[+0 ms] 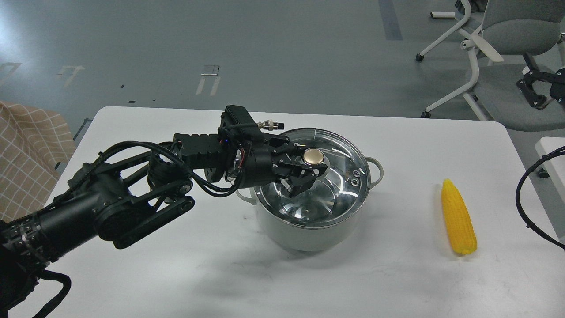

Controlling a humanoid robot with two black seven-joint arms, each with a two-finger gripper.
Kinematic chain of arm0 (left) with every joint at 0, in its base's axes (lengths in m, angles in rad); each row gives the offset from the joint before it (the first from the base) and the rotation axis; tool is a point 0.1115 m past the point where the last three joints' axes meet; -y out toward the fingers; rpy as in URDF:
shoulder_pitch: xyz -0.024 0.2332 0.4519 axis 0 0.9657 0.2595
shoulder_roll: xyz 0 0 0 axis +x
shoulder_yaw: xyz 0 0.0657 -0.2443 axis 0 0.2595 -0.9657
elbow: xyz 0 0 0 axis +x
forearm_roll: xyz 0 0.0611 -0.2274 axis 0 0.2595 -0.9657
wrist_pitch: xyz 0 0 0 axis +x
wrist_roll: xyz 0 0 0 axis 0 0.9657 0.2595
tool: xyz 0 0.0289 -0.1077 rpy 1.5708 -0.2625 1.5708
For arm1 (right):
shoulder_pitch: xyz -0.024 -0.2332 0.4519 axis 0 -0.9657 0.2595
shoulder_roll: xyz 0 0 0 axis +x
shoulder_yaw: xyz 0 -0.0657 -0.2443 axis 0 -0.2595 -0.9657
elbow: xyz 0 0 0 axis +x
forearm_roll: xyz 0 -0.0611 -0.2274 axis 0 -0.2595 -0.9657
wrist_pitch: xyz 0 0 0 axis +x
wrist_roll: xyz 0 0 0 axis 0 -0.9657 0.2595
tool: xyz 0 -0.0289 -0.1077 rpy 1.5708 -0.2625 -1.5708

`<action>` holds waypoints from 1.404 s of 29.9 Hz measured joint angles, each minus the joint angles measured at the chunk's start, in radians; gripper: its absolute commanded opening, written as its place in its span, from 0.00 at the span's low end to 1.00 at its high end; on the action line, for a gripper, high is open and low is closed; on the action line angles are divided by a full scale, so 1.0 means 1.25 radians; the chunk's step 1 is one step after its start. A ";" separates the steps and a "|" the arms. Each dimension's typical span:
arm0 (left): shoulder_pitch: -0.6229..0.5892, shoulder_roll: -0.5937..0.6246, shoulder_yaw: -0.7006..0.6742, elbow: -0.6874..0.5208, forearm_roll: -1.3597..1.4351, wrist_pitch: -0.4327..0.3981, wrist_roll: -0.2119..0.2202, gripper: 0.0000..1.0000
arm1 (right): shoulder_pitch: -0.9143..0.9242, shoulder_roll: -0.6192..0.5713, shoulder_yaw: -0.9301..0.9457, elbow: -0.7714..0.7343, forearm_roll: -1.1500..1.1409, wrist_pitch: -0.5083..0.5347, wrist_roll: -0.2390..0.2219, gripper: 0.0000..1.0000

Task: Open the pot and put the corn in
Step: 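Lift the glass lid off the pot and carry it toward the left arm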

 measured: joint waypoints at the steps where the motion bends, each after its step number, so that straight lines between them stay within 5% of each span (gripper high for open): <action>1: 0.000 0.000 -0.001 0.000 0.000 0.000 0.000 0.45 | 0.000 0.001 0.000 0.000 0.000 0.000 0.000 1.00; 16: -0.019 0.073 -0.027 -0.092 -0.008 -0.002 0.001 0.42 | -0.010 -0.002 0.000 -0.003 -0.001 0.000 0.000 1.00; 28: -0.009 0.403 -0.091 -0.174 -0.153 -0.001 -0.014 0.43 | -0.016 0.005 -0.001 0.000 -0.001 0.000 0.000 1.00; 36: 0.123 0.547 -0.090 -0.173 -0.170 0.106 -0.031 0.43 | -0.019 0.005 -0.002 -0.001 -0.001 0.000 0.000 1.00; 42: 0.258 0.565 -0.170 -0.111 -0.172 0.149 -0.032 0.43 | -0.018 0.005 -0.003 -0.003 -0.001 0.000 0.000 1.00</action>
